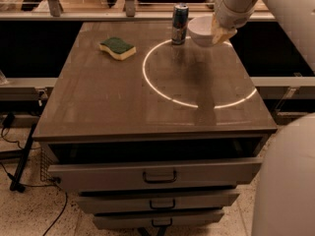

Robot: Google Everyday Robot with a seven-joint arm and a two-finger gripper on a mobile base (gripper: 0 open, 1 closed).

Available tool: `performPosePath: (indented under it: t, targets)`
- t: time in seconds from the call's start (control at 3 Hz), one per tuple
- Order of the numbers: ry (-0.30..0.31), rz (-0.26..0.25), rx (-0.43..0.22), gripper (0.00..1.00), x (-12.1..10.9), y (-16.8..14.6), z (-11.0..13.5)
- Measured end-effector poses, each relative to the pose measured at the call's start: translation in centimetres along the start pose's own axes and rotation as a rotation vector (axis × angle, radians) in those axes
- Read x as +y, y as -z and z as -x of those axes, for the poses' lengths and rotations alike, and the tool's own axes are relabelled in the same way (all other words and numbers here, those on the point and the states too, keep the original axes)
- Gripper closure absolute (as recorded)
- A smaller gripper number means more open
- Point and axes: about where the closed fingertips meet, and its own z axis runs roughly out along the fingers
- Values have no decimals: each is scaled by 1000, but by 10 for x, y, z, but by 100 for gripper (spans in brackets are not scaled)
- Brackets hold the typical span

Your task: Move white bowl near redbull can

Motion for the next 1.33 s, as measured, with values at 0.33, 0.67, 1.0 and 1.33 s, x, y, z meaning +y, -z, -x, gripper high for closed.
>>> performPosePath:
  t: [0.33, 0.67, 1.0, 1.33]
  targets:
    - [-11, 20, -26, 100, -4, -29, -5]
    - [-2, 38, -63, 75, -11, -52, 2]
    - [-2, 47, -77, 53, -13, -60, 5]
    - [-10, 48, -76, 30, -12, -59, 3]
